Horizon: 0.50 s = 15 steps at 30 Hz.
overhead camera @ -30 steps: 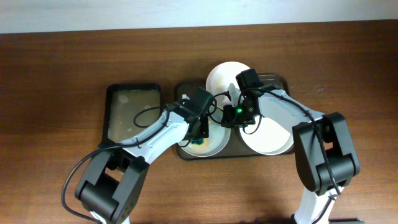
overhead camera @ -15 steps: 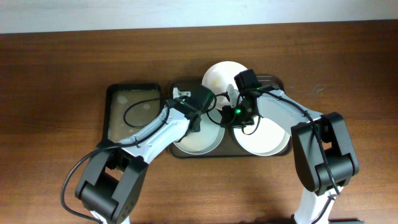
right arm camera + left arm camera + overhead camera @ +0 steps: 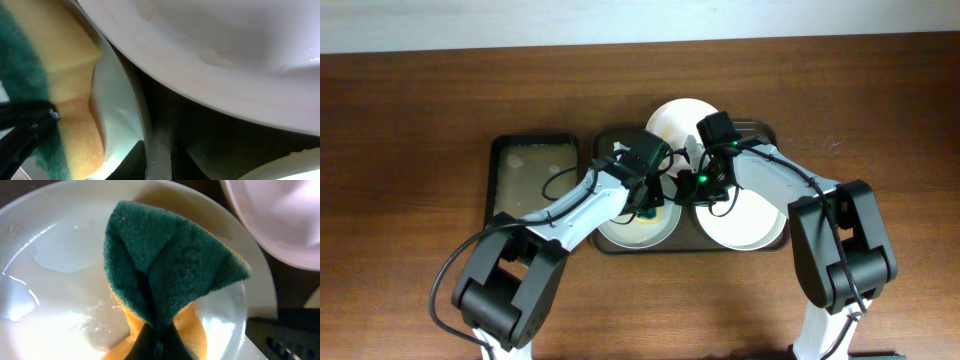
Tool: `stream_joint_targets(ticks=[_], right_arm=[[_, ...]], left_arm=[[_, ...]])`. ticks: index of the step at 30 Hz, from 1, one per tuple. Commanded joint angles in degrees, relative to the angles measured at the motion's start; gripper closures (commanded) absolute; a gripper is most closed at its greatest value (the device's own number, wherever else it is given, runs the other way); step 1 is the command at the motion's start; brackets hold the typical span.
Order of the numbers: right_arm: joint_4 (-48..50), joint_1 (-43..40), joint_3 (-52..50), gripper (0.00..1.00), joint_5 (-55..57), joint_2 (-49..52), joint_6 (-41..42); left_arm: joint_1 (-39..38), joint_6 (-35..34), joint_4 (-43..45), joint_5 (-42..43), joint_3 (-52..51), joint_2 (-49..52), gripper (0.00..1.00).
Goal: Clean dirty plates on tray and stack at the side
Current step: 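Scrub the pale blue plate with the sponge in the left gripper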
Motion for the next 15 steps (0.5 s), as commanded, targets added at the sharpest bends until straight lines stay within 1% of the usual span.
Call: stream_joint_targets(ticks=[1, 2, 5, 7, 9, 12, 15], right_arm=[[-0.20, 0.00, 0.31, 0.81, 1.40, 1.11, -0.02], [-0.17, 0.00, 0.31, 0.81, 1.40, 1.11, -0.02], [-0.20, 0.00, 0.31, 0.81, 1.40, 1.11, -0.02], [-0.20, 0.00, 0.31, 0.81, 1.42, 1.11, -0.02], [-0.15, 0.00, 0.31, 0.82, 1.40, 1.11, -0.04], [0.24, 0.00, 0.31, 0.96, 1.36, 1.11, -0.02], [0.26, 0.00, 0.52, 0.96, 0.70, 0.39, -0.02]], left_arm=[[0.44, -0.57, -3.04, -8.72, 0.44, 3.26, 1.00], [0.68, -0.57, -4.13, -11.15, 0.44, 3.26, 1.00], [1.77, -0.50, -9.27, -21.81, 0.46, 3.17, 1.00], [2.16, -0.52, -11.98, -26.64, 0.46, 3.08, 1.00], [2.62, -0.52, -13.90, -28.94, 0.50, 2.62, 1.00], [3.39, -0.55, -14.80, -29.33, 0.61, 1.31, 1.00], [4.17, -0.57, -15.63, -28.98, 1.09, -2.05, 1.00]])
